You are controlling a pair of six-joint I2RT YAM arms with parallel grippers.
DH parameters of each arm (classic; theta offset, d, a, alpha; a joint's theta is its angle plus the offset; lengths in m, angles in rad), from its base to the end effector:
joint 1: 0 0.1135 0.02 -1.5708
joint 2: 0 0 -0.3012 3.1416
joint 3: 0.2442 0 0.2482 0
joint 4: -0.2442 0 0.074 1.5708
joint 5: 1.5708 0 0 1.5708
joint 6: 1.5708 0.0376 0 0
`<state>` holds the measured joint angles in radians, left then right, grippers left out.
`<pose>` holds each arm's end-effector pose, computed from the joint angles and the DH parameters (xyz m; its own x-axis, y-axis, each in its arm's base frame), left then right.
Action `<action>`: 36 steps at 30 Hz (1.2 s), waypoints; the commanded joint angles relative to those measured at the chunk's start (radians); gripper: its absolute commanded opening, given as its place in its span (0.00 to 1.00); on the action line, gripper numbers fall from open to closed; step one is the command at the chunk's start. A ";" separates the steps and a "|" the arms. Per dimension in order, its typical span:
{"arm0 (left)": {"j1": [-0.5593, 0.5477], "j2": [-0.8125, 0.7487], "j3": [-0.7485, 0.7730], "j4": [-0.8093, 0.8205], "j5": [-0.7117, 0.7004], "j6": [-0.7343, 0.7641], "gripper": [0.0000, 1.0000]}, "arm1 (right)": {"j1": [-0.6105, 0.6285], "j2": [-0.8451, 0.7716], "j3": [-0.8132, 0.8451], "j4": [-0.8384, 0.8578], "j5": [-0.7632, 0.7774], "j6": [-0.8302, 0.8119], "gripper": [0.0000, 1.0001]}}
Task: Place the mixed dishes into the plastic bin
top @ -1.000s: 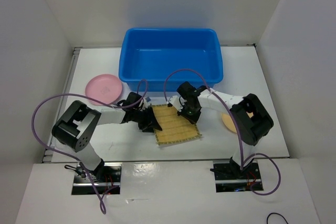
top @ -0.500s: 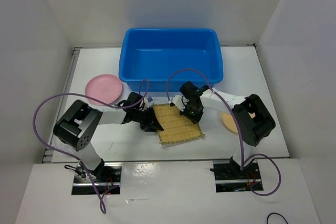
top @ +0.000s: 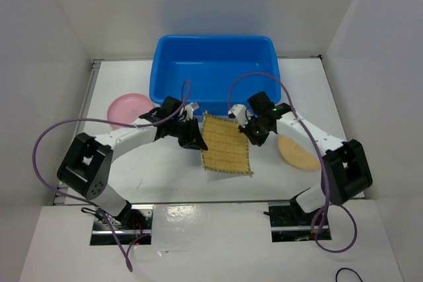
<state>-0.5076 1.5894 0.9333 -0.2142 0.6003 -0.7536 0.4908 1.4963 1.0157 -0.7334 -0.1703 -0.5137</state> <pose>0.2700 -0.1745 0.2350 -0.9794 -0.1013 -0.1745 0.0674 0.6511 -0.7560 0.2419 0.1365 0.2517 -0.4658 -0.7981 -0.3822 -0.8561 0.5157 -0.0333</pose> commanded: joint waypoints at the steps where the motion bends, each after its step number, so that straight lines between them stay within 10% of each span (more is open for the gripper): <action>1: 0.026 -0.068 0.073 -0.071 0.009 0.059 0.00 | -0.066 -0.111 0.064 -0.062 -0.049 0.000 0.00; 27: 0.037 -0.141 0.395 -0.209 0.217 -0.016 0.00 | -0.416 -0.472 -0.029 0.107 0.172 0.185 0.00; 36: 0.145 0.061 0.890 -0.142 0.343 -0.158 0.00 | -0.426 -0.490 -0.058 0.154 0.285 0.231 0.00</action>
<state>-0.4046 1.5852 1.6207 -0.4786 0.8284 -0.8444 0.0711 1.0348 0.9733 -0.6464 0.0692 -0.3099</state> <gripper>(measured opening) 0.185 0.001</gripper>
